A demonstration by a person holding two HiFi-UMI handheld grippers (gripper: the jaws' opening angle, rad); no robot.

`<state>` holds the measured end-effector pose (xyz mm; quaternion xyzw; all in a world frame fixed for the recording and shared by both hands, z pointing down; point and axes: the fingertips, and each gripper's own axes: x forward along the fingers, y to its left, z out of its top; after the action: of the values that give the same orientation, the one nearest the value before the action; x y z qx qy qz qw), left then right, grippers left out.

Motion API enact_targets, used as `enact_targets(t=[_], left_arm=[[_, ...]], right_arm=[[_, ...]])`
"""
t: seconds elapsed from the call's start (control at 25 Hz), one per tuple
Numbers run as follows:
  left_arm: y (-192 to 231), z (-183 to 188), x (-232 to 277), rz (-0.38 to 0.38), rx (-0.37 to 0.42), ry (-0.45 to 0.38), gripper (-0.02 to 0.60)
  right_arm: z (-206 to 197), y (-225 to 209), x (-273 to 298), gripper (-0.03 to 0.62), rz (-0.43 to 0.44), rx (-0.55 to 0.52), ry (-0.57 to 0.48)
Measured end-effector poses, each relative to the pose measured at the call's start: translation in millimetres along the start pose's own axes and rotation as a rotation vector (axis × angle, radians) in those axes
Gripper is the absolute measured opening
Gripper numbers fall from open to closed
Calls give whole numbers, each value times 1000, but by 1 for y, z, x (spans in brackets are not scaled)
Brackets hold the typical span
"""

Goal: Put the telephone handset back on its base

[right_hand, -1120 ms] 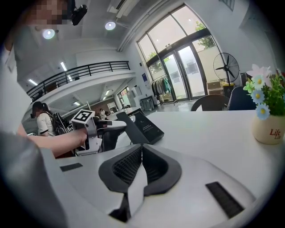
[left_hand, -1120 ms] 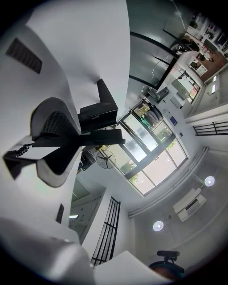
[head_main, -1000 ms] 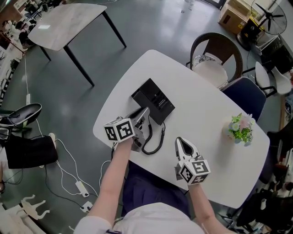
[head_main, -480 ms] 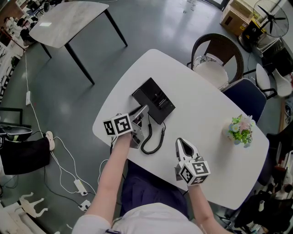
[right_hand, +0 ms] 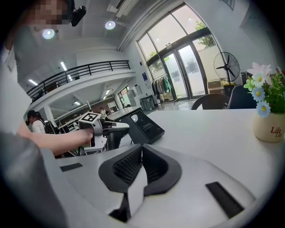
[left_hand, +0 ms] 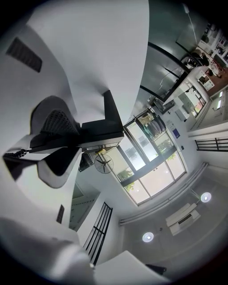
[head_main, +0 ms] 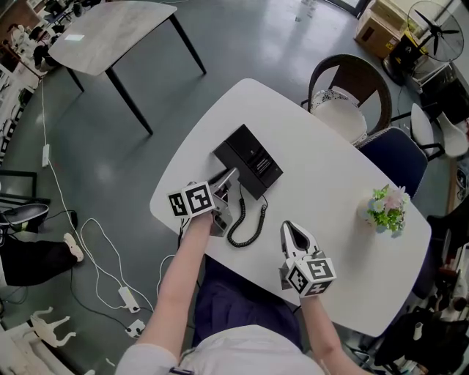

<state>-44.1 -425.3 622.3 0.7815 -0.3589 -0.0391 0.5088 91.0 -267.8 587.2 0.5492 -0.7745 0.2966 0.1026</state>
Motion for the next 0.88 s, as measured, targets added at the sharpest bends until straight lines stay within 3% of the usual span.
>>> enact_targets(t=[0.48,0.68,0.88], left_arm=[[-1,-1,1,9,22,-23,97],[-5,1,1,16,32,-27,264],[-10,-2,-10,42,82,-21,307]], right_arm=[[3,5,-1,32,-1,-10,-9],[10,6,-4,32,-4,-18,-34],[14,10,-12,32,-1,-26,-57]])
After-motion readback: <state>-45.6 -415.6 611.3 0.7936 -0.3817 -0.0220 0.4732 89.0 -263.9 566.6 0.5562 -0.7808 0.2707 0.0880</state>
